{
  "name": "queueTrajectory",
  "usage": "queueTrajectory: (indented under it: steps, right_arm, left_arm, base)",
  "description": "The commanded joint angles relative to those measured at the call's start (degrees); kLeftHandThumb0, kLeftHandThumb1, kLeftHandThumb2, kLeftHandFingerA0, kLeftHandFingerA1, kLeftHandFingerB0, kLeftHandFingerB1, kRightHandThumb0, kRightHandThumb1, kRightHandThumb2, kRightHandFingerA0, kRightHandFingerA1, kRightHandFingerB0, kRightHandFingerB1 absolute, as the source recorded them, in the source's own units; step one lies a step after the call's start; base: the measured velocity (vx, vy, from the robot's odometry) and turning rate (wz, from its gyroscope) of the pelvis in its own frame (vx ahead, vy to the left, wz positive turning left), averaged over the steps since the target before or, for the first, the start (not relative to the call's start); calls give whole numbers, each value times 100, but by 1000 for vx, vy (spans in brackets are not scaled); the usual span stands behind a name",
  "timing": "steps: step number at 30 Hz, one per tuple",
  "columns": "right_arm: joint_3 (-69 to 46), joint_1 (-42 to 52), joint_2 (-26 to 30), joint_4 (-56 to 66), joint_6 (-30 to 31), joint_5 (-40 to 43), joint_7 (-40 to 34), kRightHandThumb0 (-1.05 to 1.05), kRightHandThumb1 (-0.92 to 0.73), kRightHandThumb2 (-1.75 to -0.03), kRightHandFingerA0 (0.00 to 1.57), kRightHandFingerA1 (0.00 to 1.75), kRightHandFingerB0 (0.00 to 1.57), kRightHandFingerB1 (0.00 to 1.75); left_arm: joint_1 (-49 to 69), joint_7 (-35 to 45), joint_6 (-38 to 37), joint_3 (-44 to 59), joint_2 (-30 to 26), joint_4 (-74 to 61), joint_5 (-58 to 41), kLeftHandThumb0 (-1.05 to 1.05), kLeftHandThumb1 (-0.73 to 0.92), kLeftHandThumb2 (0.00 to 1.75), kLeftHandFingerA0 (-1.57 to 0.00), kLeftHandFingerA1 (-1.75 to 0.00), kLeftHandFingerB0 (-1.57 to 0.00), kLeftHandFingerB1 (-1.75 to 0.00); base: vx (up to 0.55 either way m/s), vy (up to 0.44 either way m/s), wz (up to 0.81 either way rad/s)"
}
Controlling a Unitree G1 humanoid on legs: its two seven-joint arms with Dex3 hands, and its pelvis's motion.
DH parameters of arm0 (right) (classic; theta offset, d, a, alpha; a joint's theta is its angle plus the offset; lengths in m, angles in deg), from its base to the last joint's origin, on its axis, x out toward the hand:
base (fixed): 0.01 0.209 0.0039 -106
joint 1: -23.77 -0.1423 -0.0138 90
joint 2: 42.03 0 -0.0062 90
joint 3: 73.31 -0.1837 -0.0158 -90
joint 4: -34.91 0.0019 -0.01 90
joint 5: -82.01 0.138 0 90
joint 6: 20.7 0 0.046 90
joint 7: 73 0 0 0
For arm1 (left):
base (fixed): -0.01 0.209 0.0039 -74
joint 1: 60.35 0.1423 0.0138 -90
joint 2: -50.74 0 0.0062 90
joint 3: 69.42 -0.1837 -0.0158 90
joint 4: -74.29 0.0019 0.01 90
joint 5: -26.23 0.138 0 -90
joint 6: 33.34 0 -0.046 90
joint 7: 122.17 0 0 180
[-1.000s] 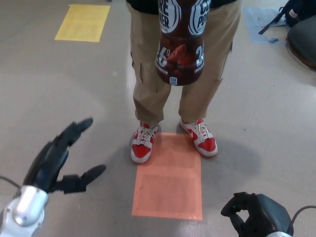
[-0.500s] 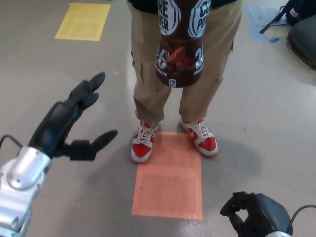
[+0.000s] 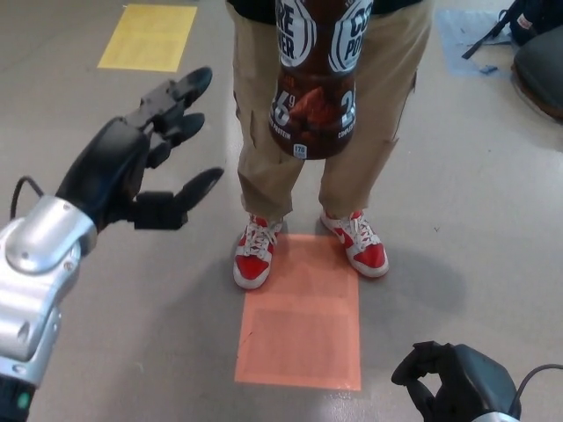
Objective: The robot recieved a bottle of protein shake from a person using its left hand and then shake the protein up and down 2 two times and hand it back to the person
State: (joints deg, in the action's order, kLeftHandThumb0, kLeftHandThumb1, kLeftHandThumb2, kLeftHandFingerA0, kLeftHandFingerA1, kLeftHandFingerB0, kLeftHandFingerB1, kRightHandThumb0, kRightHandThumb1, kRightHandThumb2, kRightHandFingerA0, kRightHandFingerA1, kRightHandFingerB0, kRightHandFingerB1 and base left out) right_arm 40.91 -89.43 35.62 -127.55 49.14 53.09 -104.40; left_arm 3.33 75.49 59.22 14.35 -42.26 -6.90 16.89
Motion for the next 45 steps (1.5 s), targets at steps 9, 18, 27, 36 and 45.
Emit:
queueTrajectory:
  steps: [9,18,27,36,45]
  right_arm:
    - [-59,-23,91,-231,-335,-90,-479,-46,-54,-118,98,108,92,86]
    - [-25,-42,130,-236,-301,-123,-394,-50,-60,-110,93,105,92,78]
    - [-66,-3,136,-238,-391,-78,-391,-48,-58,-109,94,108,93,76]
    - [-88,-1,114,-248,-406,-61,-449,-47,-53,-115,95,103,95,77]
    - [-90,-2,107,-251,-373,-59,-442,-47,-53,-116,93,106,95,78]
  left_arm:
    - [-1626,1380,5242,34,-569,-1770,-3014,-90,58,94,-1,-23,0,0]
    - [-1867,1246,5785,15,-522,-2248,-3351,-85,58,94,-2,-33,0,-7]
    - [-2022,961,6369,44,-260,-2720,-3834,-86,54,91,-1,-30,0,-2]
    - [-2425,611,6986,44,117,-2985,-4067,-87,53,90,-1,-22,0,0]
    - [-2703,521,7369,-15,462,-2789,-3813,-85,50,89,0,-17,0,0]
  base:
    - [0,0,0]
    - [0,0,0]
    - [0,0,0]
    - [0,0,0]
    - [0,0,0]
